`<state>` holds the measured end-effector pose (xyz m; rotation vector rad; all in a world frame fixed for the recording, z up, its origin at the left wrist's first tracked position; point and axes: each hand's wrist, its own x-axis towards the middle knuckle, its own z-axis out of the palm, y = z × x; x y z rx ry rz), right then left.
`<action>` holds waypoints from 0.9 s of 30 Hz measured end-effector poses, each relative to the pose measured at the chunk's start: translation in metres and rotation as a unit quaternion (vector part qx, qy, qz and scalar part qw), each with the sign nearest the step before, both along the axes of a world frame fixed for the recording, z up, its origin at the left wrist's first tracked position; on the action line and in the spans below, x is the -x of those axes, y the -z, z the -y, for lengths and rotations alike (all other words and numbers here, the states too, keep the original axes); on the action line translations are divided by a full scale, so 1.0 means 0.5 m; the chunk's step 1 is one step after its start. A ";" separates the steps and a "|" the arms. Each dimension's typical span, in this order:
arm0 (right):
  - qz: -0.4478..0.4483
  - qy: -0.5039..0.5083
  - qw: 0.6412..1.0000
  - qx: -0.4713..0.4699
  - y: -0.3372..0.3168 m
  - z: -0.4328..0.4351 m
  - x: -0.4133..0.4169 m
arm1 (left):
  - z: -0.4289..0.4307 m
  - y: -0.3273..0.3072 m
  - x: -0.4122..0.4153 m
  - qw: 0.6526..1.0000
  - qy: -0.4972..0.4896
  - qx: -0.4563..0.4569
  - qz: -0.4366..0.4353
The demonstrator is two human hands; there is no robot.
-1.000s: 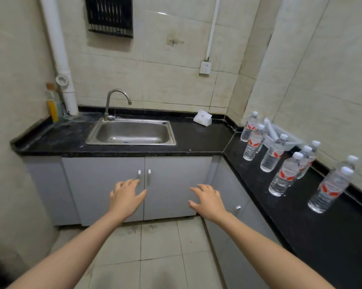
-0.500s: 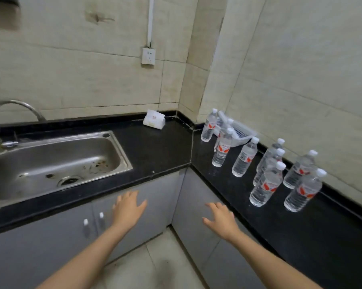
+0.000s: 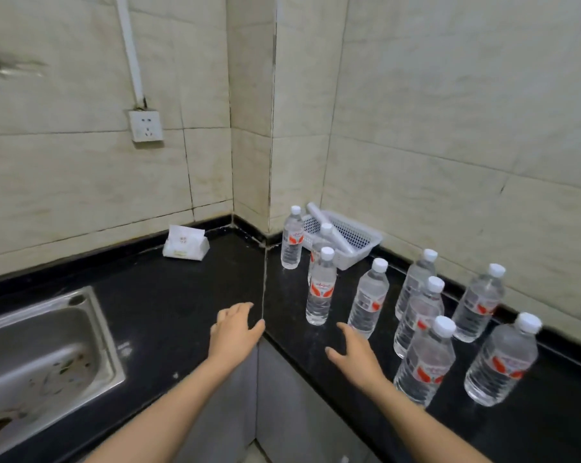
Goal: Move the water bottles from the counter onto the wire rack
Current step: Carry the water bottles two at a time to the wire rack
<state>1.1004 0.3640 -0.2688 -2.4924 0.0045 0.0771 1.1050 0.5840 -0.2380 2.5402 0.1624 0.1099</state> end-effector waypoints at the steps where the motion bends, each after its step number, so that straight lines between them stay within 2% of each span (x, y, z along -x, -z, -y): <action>1: 0.002 0.004 1.000 -0.023 0.000 -0.002 -0.030 | 0.009 -0.002 -0.025 1.000 -0.004 0.008 0.003; 6: -0.014 0.025 0.994 -0.109 0.028 -0.020 -0.129 | 0.025 0.044 -0.108 0.999 -0.013 0.023 -0.038; 14: 0.024 0.120 0.970 -0.208 0.066 -0.040 -0.252 | 0.021 0.107 -0.274 0.994 -0.006 0.053 -0.091; 24: 0.014 0.168 0.944 -0.284 0.087 -0.050 -0.412 | 0.036 0.147 -0.551 0.982 0.055 0.133 -0.118; 27: 0.005 0.214 0.939 -0.268 0.102 -0.059 -0.438 | 0.034 0.155 -0.612 0.979 0.060 0.163 -0.110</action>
